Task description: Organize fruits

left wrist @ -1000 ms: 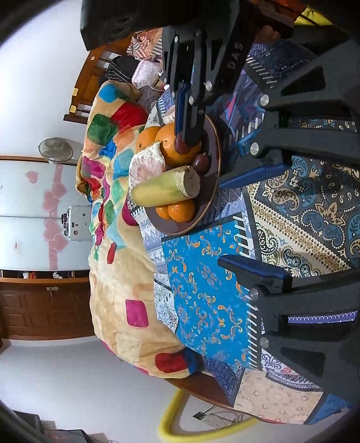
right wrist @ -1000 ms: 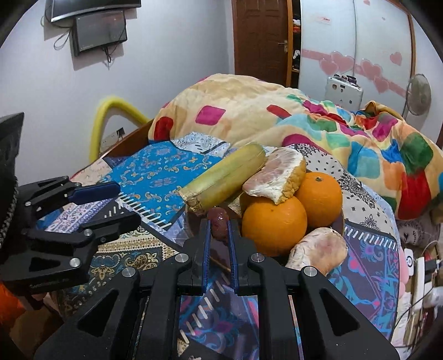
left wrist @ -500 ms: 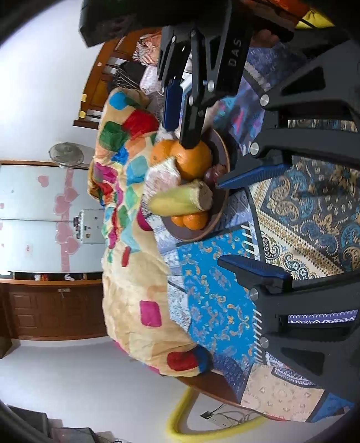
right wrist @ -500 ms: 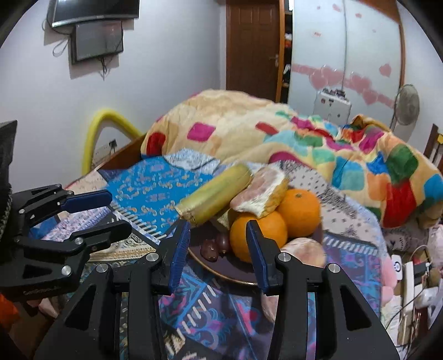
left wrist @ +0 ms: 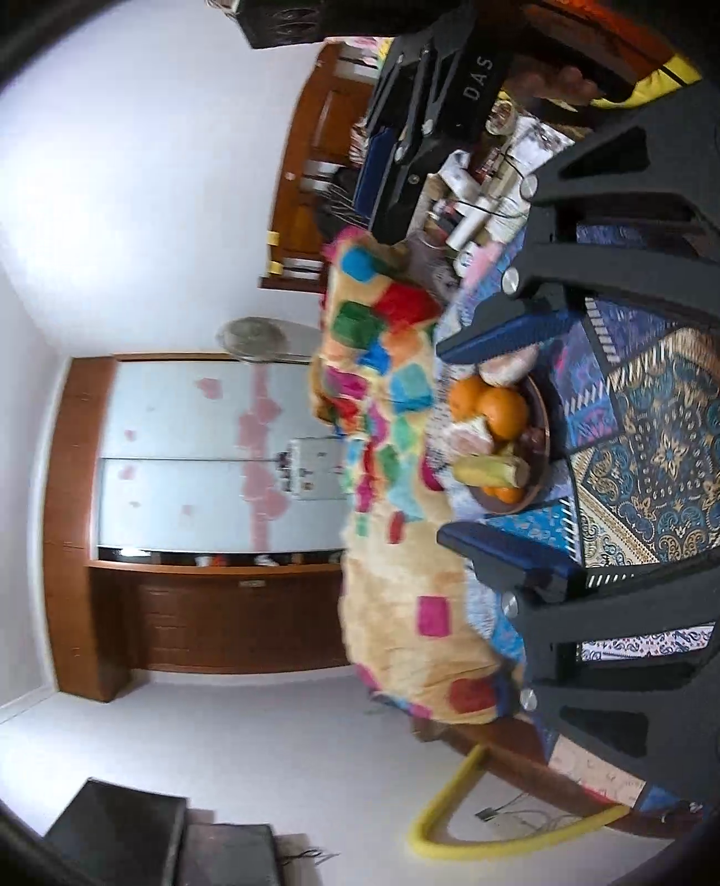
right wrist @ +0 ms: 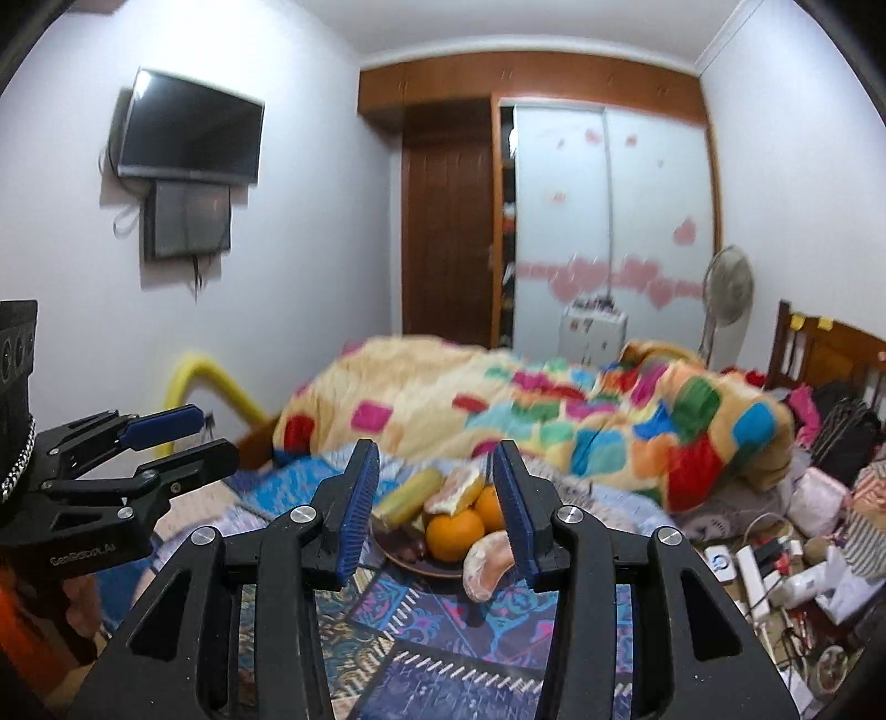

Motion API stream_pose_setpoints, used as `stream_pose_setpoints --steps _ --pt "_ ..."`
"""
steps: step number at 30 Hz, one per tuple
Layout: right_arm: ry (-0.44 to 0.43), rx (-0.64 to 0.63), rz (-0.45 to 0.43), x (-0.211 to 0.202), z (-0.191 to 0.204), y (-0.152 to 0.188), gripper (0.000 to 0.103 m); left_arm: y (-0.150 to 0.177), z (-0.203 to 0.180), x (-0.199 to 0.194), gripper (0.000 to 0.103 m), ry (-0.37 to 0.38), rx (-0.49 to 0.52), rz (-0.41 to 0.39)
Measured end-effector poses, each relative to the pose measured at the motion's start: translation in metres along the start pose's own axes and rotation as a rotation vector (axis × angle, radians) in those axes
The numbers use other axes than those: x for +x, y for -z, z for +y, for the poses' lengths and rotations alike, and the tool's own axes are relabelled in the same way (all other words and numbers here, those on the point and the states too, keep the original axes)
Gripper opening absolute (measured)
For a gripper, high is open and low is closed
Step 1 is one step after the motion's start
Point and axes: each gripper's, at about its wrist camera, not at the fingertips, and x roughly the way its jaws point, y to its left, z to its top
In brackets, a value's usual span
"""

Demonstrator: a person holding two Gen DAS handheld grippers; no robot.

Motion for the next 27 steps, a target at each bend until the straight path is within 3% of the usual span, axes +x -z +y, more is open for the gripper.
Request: stream_pose_setpoints --steps 2,6,11,13,17,27 --pt "0.026 0.000 -0.055 -0.025 0.008 -0.003 0.050 -0.004 -0.008 -0.021 0.068 -0.007 0.014 -0.037" --pt "0.078 0.009 -0.130 -0.055 0.019 -0.002 0.081 -0.008 -0.018 -0.053 0.080 -0.011 0.014 -0.089" --pt "0.107 0.010 -0.177 -0.077 0.027 0.002 0.091 -0.008 -0.027 -0.081 0.094 -0.018 0.019 -0.134" --pt "0.131 0.013 -0.195 -0.082 0.029 0.003 0.103 -0.006 -0.030 -0.089 0.096 -0.026 0.024 -0.147" --pt "0.143 0.017 -0.212 -0.090 0.029 0.005 0.103 -0.003 -0.033 -0.099 0.101 -0.030 0.024 -0.160" --pt "0.140 0.017 -0.219 -0.100 0.030 0.011 0.103 0.000 -0.036 -0.107 0.101 -0.031 0.020 -0.169"
